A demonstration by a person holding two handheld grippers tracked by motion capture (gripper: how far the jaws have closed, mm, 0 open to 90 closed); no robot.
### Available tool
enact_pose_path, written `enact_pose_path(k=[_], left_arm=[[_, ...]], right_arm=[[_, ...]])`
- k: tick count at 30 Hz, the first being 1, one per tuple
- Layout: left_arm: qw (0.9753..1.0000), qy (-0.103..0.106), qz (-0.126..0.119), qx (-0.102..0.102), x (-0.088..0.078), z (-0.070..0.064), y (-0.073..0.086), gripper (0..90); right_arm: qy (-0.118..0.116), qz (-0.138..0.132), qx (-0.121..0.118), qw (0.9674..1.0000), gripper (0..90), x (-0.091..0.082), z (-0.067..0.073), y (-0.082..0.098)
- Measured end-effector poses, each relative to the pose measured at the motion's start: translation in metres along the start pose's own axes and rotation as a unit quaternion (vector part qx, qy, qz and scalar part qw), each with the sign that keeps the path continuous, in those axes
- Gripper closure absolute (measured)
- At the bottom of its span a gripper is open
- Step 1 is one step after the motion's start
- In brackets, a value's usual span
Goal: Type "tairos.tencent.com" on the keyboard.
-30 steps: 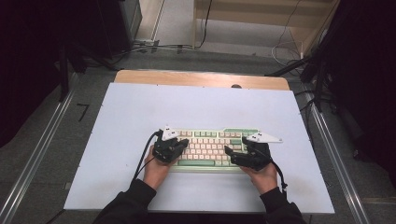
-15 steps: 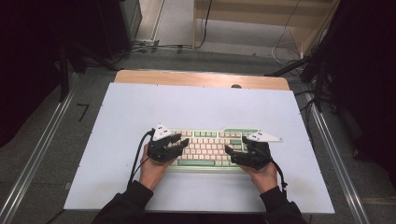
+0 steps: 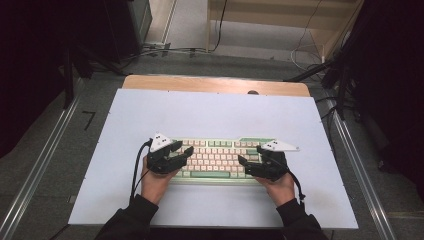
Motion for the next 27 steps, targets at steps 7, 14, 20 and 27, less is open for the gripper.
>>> enact_pose_path(k=[7,14,20,27], left_arm=[[1.0000,-0.006,-0.002,0.000,-0.005,0.003,0.000,47.0],[0.9997,-0.023,-0.002,-0.003,-0.012,0.010,0.002,40.3],[0.9994,-0.035,-0.005,-0.006,-0.019,0.016,0.002,39.3],[0.9990,-0.043,-0.005,-0.008,-0.026,0.019,0.004,39.4]], right_arm=[[-0.002,-0.001,-0.003,1.0000,19.1,0.002,0.002,-0.001],[-0.011,0.002,-0.006,0.9999,21.0,0.009,0.008,-0.002],[-0.022,0.000,-0.013,0.9997,31.8,0.015,0.014,-0.004],[-0.032,0.000,-0.014,0.9994,47.5,0.021,0.019,-0.005]])
Point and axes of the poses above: each handheld gripper's, and its own axes: x roughly forward along the jaws, y roughly out of its underside, z roughly to its left, the point moved 9 cm from there along x, roughly forward along the jaws, and after that the axes turned 14 degrees about -z, right-handed, at the moved point
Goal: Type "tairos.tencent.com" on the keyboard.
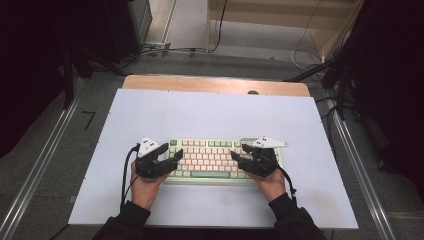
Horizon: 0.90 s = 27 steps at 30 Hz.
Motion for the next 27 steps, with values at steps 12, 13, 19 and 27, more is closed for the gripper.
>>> enact_pose_path(k=[12,13,19,27], left_arm=[[1.0000,-0.008,0.001,-0.003,-0.007,0.003,0.003,39.5],[1.0000,-0.008,0.001,-0.003,-0.008,0.003,0.003,39.5],[0.9999,-0.011,0.000,-0.004,-0.010,0.004,0.004,39.6],[0.9999,-0.013,0.000,-0.004,-0.012,0.005,0.005,39.7]], right_arm=[[-0.018,0.013,0.004,0.9997,75.2,0.011,0.004,0.004],[-0.019,0.014,0.003,0.9997,76.7,0.011,0.005,0.004],[-0.023,0.025,0.003,0.9994,84.4,0.015,0.007,0.007],[-0.027,0.038,-0.002,0.9989,87.5,0.019,0.010,0.011]])
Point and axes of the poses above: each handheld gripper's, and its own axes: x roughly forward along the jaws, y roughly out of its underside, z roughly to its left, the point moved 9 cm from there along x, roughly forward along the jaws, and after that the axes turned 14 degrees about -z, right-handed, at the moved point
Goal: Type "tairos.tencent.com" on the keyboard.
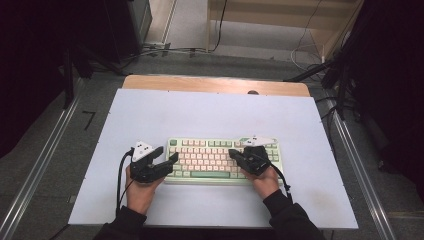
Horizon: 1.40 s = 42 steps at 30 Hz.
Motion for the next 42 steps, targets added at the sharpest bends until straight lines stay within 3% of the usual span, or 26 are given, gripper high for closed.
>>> enact_pose_path(k=[10,37,42], left_arm=[[1.0000,-0.005,0.001,-0.001,-0.0037,0.0029,0.0008,39.7],[1.0000,-0.007,-0.002,-0.003,-0.0051,0.0036,0.0006,39.8],[1.0000,-0.006,-0.001,-0.003,-0.0052,0.0034,0.0007,39.8]], right_arm=[[-0.002,0.013,-0.004,0.9999,87.4,0.0050,0.0015,0.0027],[0.001,0.013,-0.003,0.9999,87.3,0.0070,0.0004,0.0032],[0.003,0.024,-0.013,0.9996,87.3,0.0079,0.0005,0.0057]])
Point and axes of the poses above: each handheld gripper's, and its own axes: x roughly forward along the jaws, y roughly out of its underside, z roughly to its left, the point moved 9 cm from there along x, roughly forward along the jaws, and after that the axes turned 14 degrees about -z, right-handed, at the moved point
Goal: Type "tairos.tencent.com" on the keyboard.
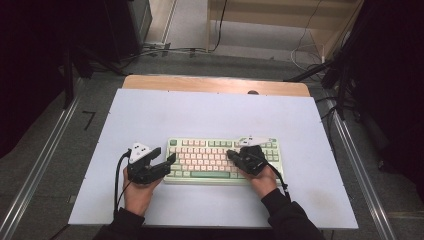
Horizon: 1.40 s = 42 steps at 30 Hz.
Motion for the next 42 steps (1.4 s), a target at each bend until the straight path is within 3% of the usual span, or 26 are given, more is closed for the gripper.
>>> enact_pose_path(k=[6,7,10,12,14,20,24,30,42], left_arm=[[1.0000,0.000,-0.001,-0.001,0.000,0.000,-0.001,39.8],[1.0000,0.000,-0.001,-0.001,0.000,0.000,-0.001,39.8],[1.0000,0.000,-0.001,-0.001,-0.001,0.000,-0.001,39.9],[1.0000,0.001,-0.002,0.000,-0.001,0.001,-0.001,40.3],[1.0000,0.001,-0.003,0.000,-0.001,0.001,-0.002,40.3],[1.0000,0.006,-0.004,0.002,-0.002,0.000,-0.001,46.6],[0.9990,0.044,-0.002,-0.005,-0.001,-0.007,-0.001,72.3],[0.9978,0.066,0.009,-0.002,0.002,-0.014,0.001,90.0],[0.9963,0.084,0.020,0.006,0.012,-0.024,0.004,90.0]], right_arm=[[-0.012,-0.029,0.015,0.9994,80.1,-0.007,0.002,-0.010],[-0.014,-0.035,0.016,0.9991,75.6,-0.008,0.001,-0.011],[-0.013,-0.048,0.020,0.9985,46.0,-0.011,0.000,-0.016],[-0.007,-0.052,0.022,0.9984,33.5,-0.012,-0.002,-0.017],[0.001,-0.055,0.025,0.9982,27.0,-0.013,-0.004,-0.018],[0.008,-0.060,0.023,0.9979,23.4,-0.017,-0.006,-0.019],[0.010,-0.059,0.021,0.9980,23.3,-0.018,-0.007,-0.019],[0.016,-0.056,0.021,0.9981,23.3,-0.020,-0.009,-0.017],[0.026,-0.057,0.027,0.9976,23.7,-0.027,-0.016,-0.014]])
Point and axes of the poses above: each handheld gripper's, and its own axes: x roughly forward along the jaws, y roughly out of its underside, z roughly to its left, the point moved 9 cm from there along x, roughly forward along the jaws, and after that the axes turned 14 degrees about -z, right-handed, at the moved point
